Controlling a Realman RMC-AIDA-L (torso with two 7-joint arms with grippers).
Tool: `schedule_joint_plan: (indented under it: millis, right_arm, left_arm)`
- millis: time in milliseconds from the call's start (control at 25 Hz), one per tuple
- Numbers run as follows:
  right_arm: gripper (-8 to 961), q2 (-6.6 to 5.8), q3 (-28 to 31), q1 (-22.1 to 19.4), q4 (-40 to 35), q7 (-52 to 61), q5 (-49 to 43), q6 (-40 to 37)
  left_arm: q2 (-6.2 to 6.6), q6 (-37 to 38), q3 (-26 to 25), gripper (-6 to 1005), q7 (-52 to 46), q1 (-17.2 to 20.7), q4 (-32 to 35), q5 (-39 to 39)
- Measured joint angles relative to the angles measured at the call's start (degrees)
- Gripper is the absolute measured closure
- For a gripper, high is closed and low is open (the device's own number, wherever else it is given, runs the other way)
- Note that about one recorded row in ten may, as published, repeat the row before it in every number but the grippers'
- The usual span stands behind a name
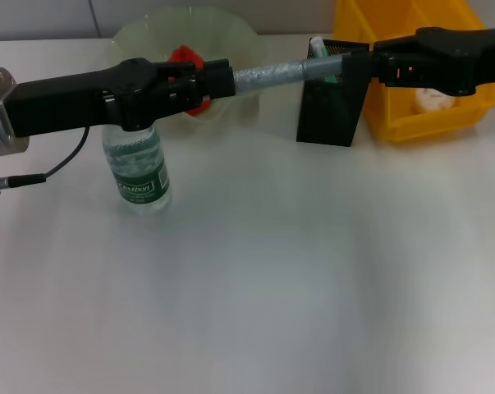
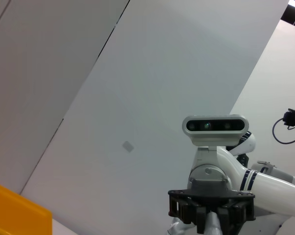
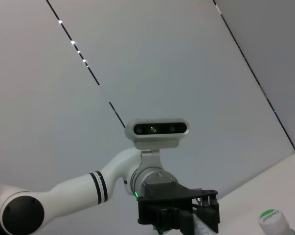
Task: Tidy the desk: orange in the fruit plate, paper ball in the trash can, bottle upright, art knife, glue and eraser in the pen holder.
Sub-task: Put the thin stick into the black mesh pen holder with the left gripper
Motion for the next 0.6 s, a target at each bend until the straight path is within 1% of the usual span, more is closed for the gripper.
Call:
schedule_joint_plan:
  millis: [400, 520, 560, 600]
  right_arm:
    - [640, 0.07, 0.27, -0.44, -0.06, 0.17, 0.28, -0.57]
    - [499, -0.13, 0.26, -0.69, -0.04, 0.17, 0.10, -0.45]
    - [452, -0.27, 0.25, -0.94, -0.08, 0.12, -0.09, -0.40]
    - [405, -0.54, 0.24, -2.21, -0.65, -0.02, -0.70, -0.07]
  left_arm:
    - [0.03, 0.00, 0.00, 808, 0.00, 0.13, -0.02, -0.13]
    - [0.23, 0.01, 0.00, 811, 0.00, 0.24, -0.02, -0.13]
    - [0.43, 0.01, -0.04, 812, 0.00, 0.30, 0.06, -0.13]
    - [0.96, 0.18, -0.47, 815, 0.00, 0.25, 0.59, -0.15]
